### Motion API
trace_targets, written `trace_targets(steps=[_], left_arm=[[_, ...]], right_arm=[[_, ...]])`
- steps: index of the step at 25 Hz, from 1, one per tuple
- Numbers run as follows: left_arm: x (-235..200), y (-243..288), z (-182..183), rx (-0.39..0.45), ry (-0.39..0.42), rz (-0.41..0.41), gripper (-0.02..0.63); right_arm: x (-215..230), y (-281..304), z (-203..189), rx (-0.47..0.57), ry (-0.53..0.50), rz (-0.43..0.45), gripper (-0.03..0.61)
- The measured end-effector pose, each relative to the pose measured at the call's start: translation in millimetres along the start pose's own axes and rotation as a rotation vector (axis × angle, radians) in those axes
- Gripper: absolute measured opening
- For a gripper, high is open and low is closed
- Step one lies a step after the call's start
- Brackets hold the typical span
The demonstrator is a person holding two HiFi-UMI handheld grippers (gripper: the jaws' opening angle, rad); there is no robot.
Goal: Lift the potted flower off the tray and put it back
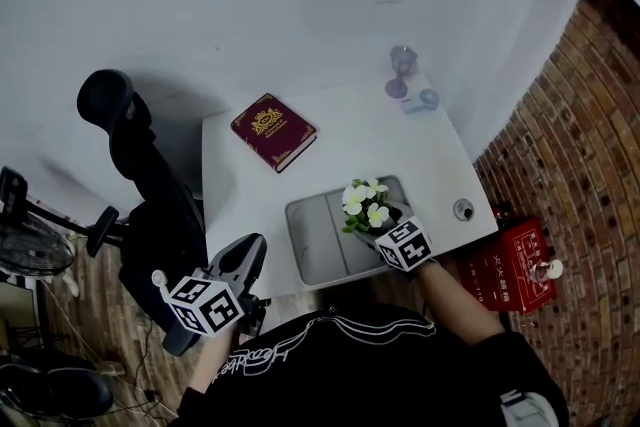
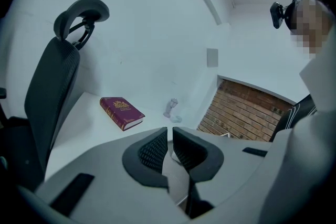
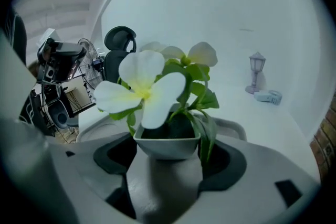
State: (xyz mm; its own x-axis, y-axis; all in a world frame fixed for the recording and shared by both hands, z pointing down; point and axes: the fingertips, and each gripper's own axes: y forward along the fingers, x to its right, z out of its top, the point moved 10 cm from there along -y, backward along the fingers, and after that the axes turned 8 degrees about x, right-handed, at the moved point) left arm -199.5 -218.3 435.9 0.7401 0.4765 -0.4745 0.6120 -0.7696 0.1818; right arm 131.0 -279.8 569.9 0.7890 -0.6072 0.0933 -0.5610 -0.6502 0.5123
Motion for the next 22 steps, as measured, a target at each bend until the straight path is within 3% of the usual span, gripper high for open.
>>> trace_targets(steps=[3,22], left_arm=[[-4.8,-4.1,1.7,0.002,-0.003,0.014,0.052],[-13.3,-28.0,20.3,-0.060,0.017,-0.015,0.052]], right_arm=[[0.8,-0.1,-0.3,0.001,0.012,-0.005,0.342],[-23.0,-7.3,6.9,0.057,0.049,-0.074,0.333]])
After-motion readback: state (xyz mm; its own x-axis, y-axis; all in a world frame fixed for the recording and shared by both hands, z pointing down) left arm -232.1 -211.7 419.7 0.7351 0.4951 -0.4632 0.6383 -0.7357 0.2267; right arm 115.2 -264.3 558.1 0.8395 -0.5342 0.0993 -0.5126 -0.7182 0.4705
